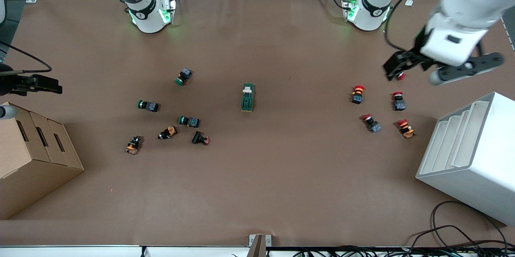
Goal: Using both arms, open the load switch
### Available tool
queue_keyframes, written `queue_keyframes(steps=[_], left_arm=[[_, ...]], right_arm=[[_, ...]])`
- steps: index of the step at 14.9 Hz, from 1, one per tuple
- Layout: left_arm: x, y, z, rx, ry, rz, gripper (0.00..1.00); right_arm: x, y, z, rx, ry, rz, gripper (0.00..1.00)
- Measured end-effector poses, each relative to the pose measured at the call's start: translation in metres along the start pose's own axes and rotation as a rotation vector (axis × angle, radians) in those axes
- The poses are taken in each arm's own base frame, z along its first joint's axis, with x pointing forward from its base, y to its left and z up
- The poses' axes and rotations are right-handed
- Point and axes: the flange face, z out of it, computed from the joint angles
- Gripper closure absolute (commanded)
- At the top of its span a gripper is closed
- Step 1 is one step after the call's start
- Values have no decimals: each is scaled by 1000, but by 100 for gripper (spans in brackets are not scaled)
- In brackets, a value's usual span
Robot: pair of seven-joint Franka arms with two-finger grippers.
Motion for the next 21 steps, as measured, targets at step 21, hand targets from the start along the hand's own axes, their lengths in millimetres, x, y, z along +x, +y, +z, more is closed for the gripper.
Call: queue_keyframes(steps=[21], left_arm=[[-17,-81,-8,-48,-58,244,0]], right_arm=[[-99,-25,-60,-15,105,5,0]])
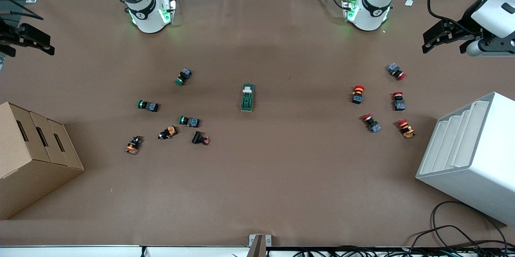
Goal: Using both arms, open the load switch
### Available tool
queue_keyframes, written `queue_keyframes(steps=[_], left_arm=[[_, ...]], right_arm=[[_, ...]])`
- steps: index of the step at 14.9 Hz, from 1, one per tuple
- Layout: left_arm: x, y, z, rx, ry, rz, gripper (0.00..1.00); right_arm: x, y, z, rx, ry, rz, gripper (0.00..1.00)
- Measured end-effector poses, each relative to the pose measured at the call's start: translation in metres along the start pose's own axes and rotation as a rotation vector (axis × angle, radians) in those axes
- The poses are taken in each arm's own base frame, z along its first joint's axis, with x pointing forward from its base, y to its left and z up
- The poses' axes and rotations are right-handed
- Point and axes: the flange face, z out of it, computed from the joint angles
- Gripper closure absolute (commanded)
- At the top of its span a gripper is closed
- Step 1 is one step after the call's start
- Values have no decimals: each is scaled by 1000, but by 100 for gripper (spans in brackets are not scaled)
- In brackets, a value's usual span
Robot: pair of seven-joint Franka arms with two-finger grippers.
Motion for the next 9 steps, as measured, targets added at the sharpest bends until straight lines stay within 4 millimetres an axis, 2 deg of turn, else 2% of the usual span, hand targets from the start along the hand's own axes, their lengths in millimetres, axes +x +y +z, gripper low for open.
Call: queue_keyframes(steps=[5,9], left_arm=[[3,-6,1,-2,-3,-11,0],[4,-6,3,-2,-5,-11,0]], right_arm=[[-18,1,-11,10,21,3,0],[-20,1,-8,29,16,6,0]])
